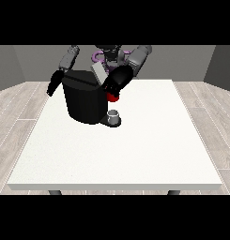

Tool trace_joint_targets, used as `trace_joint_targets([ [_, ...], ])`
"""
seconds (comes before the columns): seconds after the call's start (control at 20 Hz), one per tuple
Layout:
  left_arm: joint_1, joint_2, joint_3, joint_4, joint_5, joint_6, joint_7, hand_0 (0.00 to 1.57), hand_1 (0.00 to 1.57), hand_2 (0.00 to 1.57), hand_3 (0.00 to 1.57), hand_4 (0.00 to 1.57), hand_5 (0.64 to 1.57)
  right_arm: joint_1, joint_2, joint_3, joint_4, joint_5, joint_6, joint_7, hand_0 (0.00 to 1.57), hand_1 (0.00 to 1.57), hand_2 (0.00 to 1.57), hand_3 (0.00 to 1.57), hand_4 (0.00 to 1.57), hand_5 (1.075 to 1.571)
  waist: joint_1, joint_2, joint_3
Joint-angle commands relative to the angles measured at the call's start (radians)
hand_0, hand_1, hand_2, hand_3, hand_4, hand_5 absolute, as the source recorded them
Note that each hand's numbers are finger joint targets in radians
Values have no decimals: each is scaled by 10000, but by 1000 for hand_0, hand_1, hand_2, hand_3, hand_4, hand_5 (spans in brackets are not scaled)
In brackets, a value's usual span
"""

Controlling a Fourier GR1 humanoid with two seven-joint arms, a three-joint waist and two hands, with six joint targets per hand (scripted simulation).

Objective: Insert the coffee pod into the coffee machine and close the lid

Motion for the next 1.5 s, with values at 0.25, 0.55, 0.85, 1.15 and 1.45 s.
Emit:
trace_joint_targets([
  [0.25,140,453,-135,258,-573,576,-254,0,0,686,554,0,1571,162,-50,120,-184,120,40,61,0,0,0,0,207,1571,-143,122,-29],
  [0.55,286,188,-143,151,-513,480,-362,0,0,555,458,0,1571,-44,-589,-516,184,-340,447,361,0,0,0,0,0,1571,99,-197,-27],
  [0.85,682,93,-77,357,-538,574,-409,0,0,332,226,0,1571,597,213,25,3,1,-126,99,0,0,0,0,144,1571,327,-592,-30],
  [1.15,1385,-1229,-373,-17,-452,226,458,0,0,0,52,0,1571,995,46,-537,1086,-342,-49,-137,0,0,0,0,0,1571,1373,-1899,-25],
  [1.45,2547,-1834,681,-164,1035,22,-353,0,0,130,0,0,1571,2461,185,-499,1102,-536,161,-633,0,0,0,0,0,1571,1958,-3338,-34],
])
